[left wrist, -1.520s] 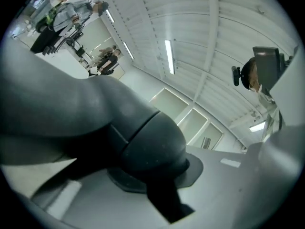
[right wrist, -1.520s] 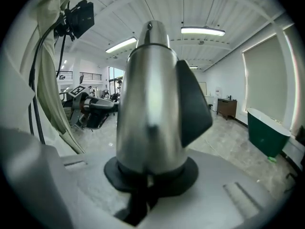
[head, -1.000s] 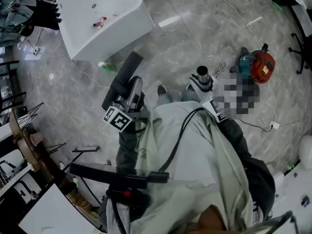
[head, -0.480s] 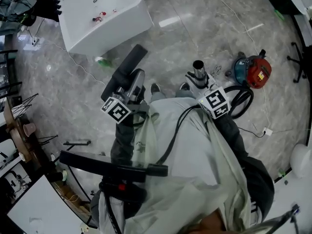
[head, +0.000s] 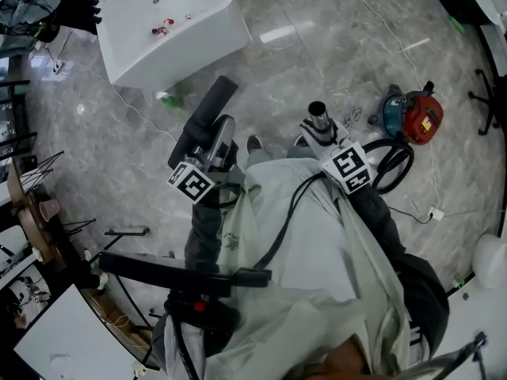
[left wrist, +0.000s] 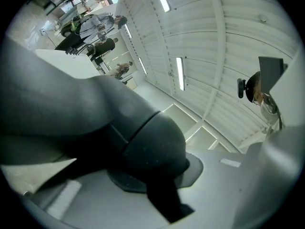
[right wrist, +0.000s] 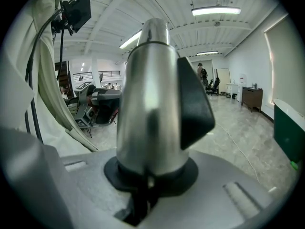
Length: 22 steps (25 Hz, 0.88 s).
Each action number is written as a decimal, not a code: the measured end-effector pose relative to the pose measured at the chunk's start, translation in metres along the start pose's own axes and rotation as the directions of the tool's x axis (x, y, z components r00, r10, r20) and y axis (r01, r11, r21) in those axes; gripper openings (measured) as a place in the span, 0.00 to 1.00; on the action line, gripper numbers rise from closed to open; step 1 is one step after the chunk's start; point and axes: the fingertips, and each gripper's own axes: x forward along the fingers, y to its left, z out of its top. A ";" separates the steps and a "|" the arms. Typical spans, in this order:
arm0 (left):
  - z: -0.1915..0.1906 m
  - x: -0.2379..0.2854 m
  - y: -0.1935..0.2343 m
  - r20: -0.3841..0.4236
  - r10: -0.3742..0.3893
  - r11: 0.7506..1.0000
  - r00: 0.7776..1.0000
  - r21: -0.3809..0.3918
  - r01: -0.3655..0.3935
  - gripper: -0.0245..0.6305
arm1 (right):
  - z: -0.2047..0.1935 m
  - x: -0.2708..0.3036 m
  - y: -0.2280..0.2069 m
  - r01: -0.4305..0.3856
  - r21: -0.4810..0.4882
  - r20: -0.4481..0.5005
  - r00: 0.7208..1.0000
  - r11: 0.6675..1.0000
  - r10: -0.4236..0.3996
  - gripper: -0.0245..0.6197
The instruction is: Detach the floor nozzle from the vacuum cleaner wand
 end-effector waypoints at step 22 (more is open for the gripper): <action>0.010 0.012 0.023 -0.100 -0.043 0.999 0.994 -0.025 0.041 0.15 | -0.002 0.027 0.018 0.055 -0.010 -0.064 0.996 0.998 -0.055 0.11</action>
